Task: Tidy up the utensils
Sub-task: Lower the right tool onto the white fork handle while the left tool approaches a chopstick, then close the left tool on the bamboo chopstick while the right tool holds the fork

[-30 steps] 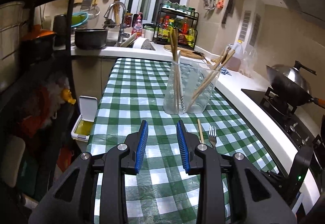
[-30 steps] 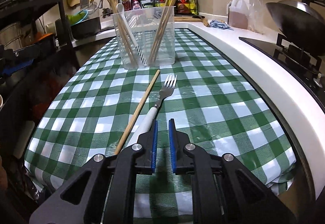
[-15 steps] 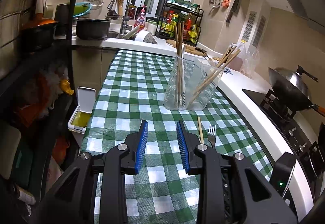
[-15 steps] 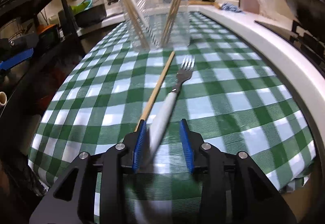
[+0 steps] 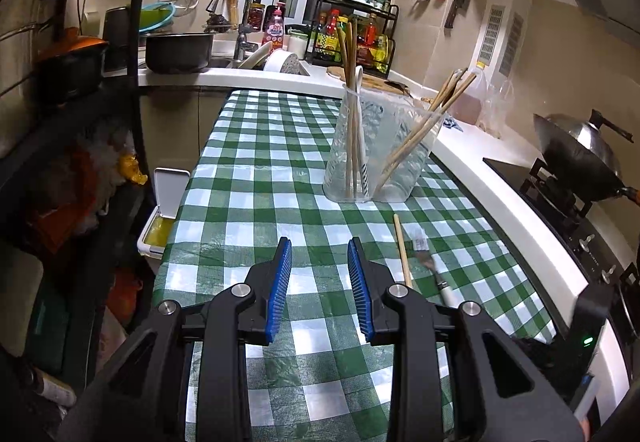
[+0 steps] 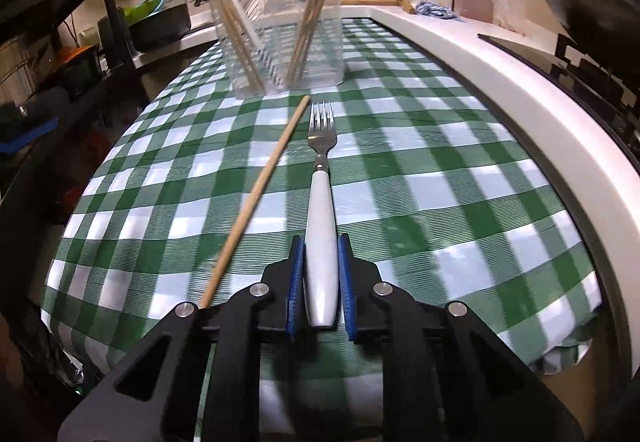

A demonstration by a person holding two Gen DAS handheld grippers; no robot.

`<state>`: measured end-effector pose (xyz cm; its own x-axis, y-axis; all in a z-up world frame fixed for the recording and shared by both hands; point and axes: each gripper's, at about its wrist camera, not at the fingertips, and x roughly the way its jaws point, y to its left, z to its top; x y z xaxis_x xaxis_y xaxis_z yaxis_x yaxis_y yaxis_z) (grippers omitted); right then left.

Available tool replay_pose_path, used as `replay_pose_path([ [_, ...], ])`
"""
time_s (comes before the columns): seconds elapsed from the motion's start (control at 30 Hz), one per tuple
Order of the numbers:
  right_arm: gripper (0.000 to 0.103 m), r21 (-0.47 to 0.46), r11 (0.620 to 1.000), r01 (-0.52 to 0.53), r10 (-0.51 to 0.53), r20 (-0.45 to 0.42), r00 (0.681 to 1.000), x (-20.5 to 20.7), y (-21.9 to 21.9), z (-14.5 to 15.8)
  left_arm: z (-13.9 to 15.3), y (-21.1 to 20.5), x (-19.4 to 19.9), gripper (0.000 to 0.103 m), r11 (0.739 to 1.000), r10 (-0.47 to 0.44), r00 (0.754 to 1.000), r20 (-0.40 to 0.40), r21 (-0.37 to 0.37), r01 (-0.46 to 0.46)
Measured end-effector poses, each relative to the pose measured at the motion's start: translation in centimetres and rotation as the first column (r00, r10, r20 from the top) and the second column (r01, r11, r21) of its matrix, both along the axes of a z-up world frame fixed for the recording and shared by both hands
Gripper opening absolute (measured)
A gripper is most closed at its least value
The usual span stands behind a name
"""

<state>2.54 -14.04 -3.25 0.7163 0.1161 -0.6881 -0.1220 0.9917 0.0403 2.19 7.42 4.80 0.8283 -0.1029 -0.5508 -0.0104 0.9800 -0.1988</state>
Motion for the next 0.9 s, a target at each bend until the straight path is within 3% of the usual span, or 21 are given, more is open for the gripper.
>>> replay_pose_path([
  [0.3,0.018,0.016,1.000,0.017,-0.018,0.030,0.999,-0.7,-4.6,-0.1,-2.4,-2.5,0.4,0.030,0.999,-0.043,0.999,-0.032,-0.009,0.043],
  [0.53,0.020,0.047,0.999,-0.012,0.012,0.015,1.000,-0.5,-6.0,-0.7,-4.9,-5.7,0.4,0.043,0.995,-0.103,0.993,-0.064,0.004,0.103],
  [0.9,0.021,0.031,0.998,-0.048,0.046,0.049,0.998,-0.8,-5.9,-1.0,-7.8,-10.1,0.1,0.046,0.980,-0.166,0.978,-0.125,0.094,0.178],
])
